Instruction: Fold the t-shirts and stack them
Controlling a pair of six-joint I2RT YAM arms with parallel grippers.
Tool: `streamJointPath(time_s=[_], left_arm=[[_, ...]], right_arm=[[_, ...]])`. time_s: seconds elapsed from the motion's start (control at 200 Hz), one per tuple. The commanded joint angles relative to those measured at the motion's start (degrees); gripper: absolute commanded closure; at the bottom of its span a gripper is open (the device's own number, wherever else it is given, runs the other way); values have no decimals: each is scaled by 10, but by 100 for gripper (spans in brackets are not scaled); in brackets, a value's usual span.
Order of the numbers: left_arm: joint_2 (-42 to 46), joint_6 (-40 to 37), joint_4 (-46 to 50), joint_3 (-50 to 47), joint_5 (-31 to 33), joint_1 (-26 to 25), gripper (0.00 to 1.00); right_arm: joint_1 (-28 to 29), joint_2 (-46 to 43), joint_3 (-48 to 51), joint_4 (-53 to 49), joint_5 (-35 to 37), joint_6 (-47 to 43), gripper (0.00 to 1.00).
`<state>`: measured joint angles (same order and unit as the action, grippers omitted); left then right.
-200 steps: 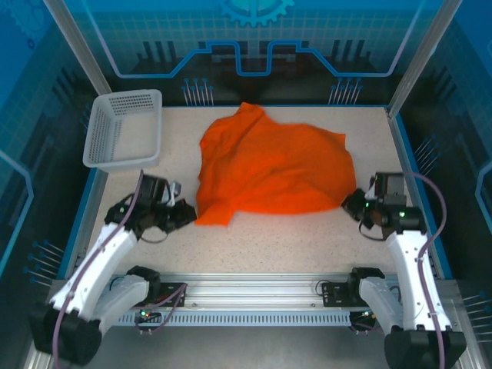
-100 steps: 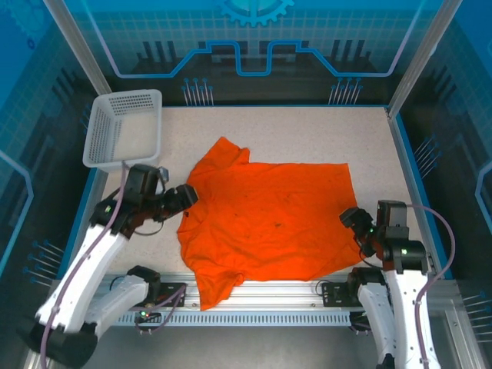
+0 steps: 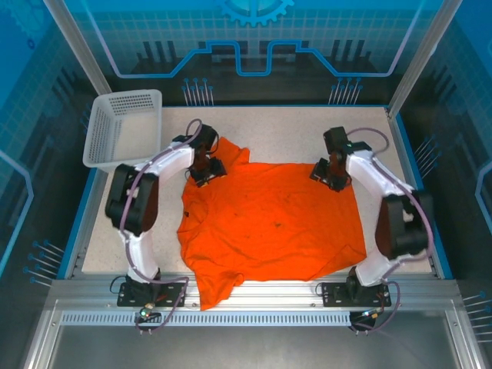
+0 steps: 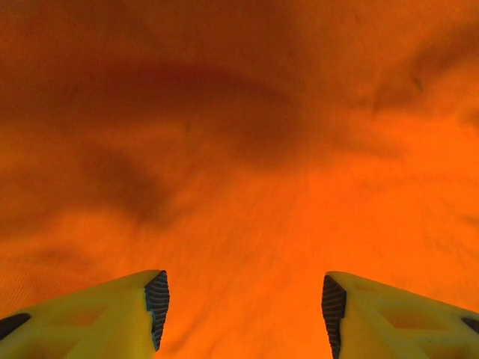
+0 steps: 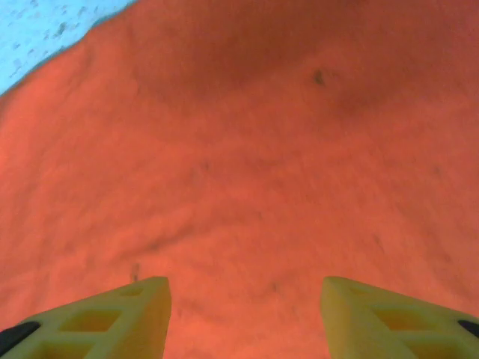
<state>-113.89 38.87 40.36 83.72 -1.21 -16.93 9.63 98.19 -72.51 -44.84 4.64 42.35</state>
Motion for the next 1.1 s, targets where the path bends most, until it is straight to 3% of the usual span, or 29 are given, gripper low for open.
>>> streamJointPath(time_s=[0.0,0.275,0.385,0.625,0.92,1.095], left_arm=[[-72,-8,41,73,46,-4,43],[-228,-33,111,280,88,-3,44],[-292,-45,143,375,89,0,44],[-442,-59,221,674,66,30,45],[-447,-49,100,707,38,80,43],[-444,-63,75,737,30,96,38]], right_arm=[[0,78,-56,-2,11,-22,46],[-4,239,-166,-1,-26,-7,48],[-2,287,-234,-29,-5,-1,47],[-29,390,-395,-81,-25,26,46],[-59,536,-673,-176,-42,49,41],[-80,545,-712,-152,-79,49,31]])
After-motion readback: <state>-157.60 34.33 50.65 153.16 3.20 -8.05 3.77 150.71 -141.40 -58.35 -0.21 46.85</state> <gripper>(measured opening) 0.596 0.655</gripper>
